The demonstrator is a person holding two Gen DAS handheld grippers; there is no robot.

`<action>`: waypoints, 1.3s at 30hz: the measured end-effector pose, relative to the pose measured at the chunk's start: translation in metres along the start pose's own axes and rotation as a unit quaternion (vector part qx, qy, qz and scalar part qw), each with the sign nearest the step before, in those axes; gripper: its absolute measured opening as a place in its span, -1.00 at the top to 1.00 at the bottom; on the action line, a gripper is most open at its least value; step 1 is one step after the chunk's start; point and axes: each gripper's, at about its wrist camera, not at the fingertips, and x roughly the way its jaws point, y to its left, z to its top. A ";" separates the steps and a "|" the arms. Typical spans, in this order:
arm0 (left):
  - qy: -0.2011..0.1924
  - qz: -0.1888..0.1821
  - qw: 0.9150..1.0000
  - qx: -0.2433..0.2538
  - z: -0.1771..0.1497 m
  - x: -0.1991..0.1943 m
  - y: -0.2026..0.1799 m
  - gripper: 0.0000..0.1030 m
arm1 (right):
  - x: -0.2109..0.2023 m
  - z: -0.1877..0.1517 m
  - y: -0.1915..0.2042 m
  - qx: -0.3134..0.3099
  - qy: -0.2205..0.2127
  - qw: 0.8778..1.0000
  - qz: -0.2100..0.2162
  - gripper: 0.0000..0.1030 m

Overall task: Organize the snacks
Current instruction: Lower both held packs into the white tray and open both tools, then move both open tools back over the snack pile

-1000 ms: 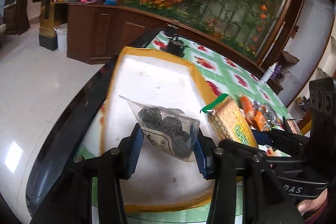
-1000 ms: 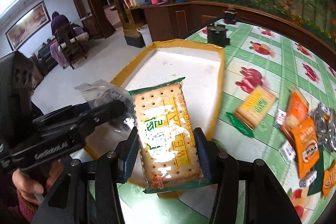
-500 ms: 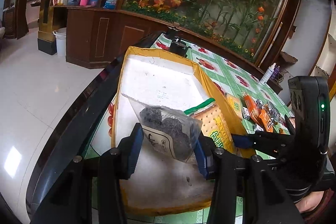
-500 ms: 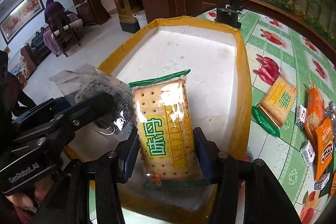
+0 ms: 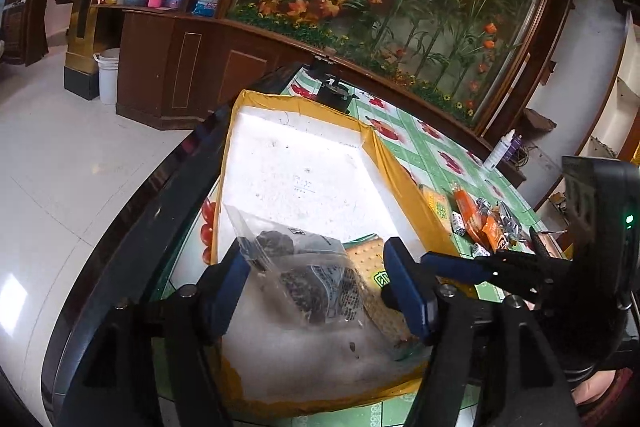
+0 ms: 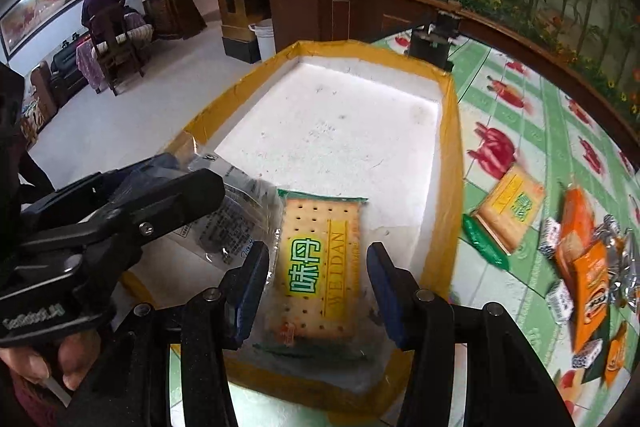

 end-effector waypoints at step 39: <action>-0.029 -0.018 0.999 0.034 0.004 -0.047 -0.079 -0.53 | -0.149 -0.091 -0.149 0.241 -0.113 0.964 -0.001 -0.07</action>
